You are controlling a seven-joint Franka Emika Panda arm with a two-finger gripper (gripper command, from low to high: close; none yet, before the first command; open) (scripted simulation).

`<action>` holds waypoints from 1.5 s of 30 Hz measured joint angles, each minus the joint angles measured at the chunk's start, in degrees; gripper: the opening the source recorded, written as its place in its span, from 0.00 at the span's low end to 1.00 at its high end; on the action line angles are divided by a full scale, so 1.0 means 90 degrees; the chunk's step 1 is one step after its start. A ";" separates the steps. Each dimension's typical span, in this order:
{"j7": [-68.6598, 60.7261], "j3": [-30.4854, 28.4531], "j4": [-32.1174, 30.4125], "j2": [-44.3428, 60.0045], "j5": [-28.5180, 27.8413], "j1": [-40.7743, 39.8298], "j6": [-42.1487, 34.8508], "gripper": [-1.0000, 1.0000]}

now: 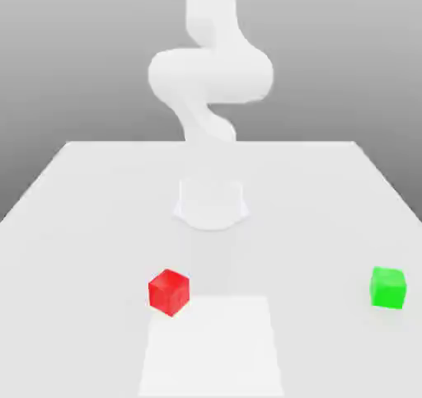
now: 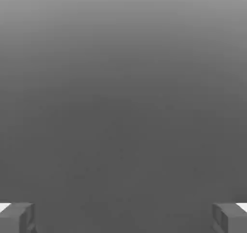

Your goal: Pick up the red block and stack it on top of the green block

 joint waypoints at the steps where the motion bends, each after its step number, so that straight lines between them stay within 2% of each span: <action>1: 0.0109 0.0001 -0.0206 0.0187 0.0005 -0.0070 0.0155 0.50; 16: 0.1916 0.0028 -0.3360 0.3244 -0.0010 -0.1111 0.2613 0.50; 18: 0.2107 -0.0019 -0.3569 0.4148 -0.0013 -0.1191 0.3301 0.50; 23: 0.2167 -0.0026 -0.3513 0.5544 0.0017 -0.1234 0.4456 0.50; 24: 0.2167 -0.0022 -0.3487 0.5740 0.0020 -0.1237 0.4622 0.00; 31: 0.2188 -0.0011 -0.3484 0.5771 -0.0001 -0.1253 0.4654 0.00; 39: 0.2181 0.0008 -0.3716 0.4104 -0.0013 -0.1262 0.3221 0.00; 45: 0.0765 0.0392 -0.3369 0.4058 -0.0026 -0.0451 0.2824 0.00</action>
